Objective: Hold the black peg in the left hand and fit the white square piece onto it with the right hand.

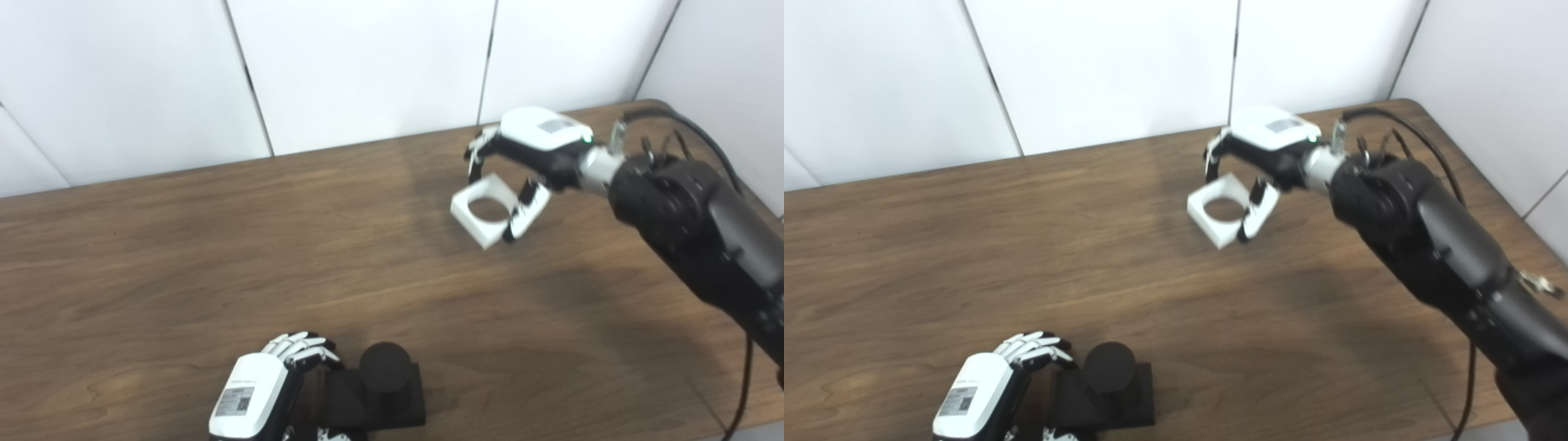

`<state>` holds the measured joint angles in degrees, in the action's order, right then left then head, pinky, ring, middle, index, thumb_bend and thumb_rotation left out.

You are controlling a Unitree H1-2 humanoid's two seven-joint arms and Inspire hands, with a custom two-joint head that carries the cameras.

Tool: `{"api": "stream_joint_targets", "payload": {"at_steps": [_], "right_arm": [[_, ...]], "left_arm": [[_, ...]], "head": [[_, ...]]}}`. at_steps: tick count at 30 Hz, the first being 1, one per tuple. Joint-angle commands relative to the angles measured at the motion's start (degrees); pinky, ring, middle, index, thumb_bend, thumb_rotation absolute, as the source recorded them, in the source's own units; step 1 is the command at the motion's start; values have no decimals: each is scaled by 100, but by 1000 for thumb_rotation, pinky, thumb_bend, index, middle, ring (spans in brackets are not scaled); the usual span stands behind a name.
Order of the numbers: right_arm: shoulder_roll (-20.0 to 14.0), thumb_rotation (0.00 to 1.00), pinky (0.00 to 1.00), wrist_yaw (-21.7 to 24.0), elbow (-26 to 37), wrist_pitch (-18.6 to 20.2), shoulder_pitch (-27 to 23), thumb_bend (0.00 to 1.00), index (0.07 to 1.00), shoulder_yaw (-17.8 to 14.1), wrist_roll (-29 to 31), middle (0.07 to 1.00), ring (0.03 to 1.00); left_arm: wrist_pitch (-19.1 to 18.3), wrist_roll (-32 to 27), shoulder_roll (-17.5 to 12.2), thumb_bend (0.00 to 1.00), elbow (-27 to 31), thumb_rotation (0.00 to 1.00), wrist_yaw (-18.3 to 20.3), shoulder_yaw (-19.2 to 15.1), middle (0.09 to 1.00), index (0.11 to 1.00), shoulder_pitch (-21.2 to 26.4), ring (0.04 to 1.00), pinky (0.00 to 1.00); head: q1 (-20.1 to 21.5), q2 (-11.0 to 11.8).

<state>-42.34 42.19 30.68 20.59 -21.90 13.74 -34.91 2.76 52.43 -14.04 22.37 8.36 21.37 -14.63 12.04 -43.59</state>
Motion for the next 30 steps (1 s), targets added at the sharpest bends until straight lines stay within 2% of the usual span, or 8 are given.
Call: {"api": "stream_joint_targets", "payload": {"at_steps": [1, 7, 12, 18, 26, 30], "right_arm": [[-115, 132, 882, 132, 430, 151, -203, 523, 485, -188, 57, 824, 920], [108, 130, 871, 633, 1369, 425, -101, 523, 484, -65, 236, 810, 917], [512, 131, 846, 846, 1831, 474, -85, 523, 483, 140, 299, 797, 899], [934, 130, 861, 843, 1867, 255, -2, 523, 483, 367, 195, 794, 897], [1206, 131, 892, 744, 1800, 50, 163, 524, 482, 525, 158, 799, 905], [1364, 132, 896, 666, 1676, -214, 267, 524, 482, 599, 50, 801, 908]], "left_arm": [[-135, 105, 30, 516, -153, 43, 224, 66, 768, 488, 40, 838, 842], [-199, 214, 121, 516, -203, 44, 259, 67, 768, 488, 99, 843, 852], [-220, 256, 168, 516, -221, 43, 283, 81, 772, 488, 134, 847, 855], [-250, 279, 206, 516, -174, 43, 306, 106, 773, 489, 142, 848, 858], [-289, 306, 236, 515, -158, 44, 310, 149, 771, 488, 173, 848, 856], [-295, 345, 246, 515, -165, 45, 296, 172, 769, 488, 182, 846, 852]], "head": [[-110, -48], [-241, -102], [-268, -160], [-313, -196], [-333, -243], [-335, -255]]}}
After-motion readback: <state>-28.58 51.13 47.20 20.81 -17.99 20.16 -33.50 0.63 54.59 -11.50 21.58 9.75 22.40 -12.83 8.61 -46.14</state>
